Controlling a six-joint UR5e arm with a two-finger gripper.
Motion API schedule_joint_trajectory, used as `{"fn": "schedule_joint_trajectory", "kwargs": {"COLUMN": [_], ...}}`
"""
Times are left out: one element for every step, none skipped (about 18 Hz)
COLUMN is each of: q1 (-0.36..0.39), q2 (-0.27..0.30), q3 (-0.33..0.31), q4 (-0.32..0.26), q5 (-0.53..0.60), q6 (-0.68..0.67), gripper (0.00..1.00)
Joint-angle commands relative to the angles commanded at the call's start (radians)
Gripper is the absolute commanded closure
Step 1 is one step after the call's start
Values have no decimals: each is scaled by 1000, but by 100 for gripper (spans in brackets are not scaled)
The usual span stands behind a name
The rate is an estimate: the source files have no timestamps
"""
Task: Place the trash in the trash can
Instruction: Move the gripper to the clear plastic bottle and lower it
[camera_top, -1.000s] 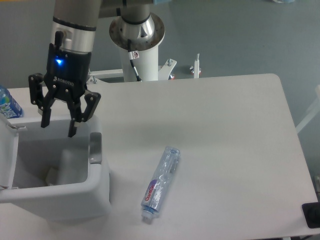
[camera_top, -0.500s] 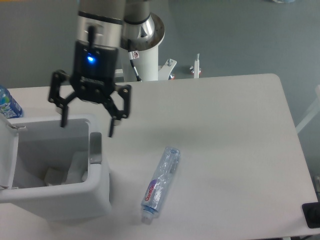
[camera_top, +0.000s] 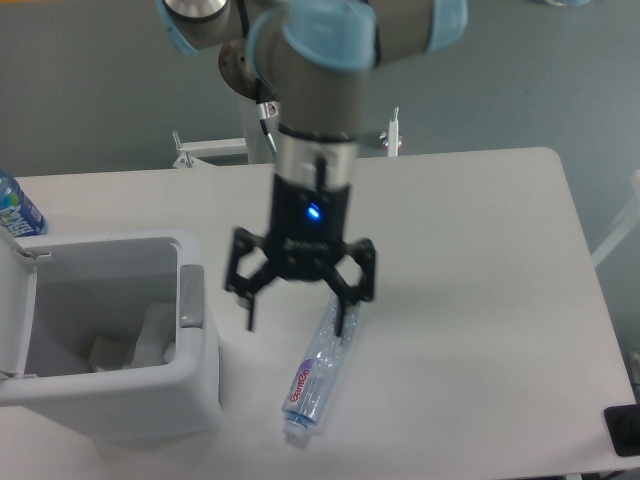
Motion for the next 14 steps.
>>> {"fn": "schedule_joint_trajectory", "kwargs": {"q1": [9, 14, 14, 14, 14, 14, 14, 12, 11, 5, 2, -4, -6, -8], "q2": [-14, -38, -63, -84, -103, -117, -135, -153, -166, -179, -193, -203, -206, -209], "q3": [5, 17, 21, 31, 35, 32, 31, 32, 25, 20, 17, 11, 8, 2], "q4": [0, 0, 0, 0, -2, 0, 2, -3, -5, -9, -12, -11, -11, -11], "q5": [0, 0, 3, 6, 15, 27, 38, 52, 67, 75, 77, 84, 90, 94], "q6": [18, 28, 35, 49, 65, 75, 88, 107, 149, 207, 241, 255, 258, 259], "gripper": [0, 0, 0, 0, 0, 0, 0, 0, 0, 0, 0, 0, 0, 0]}}
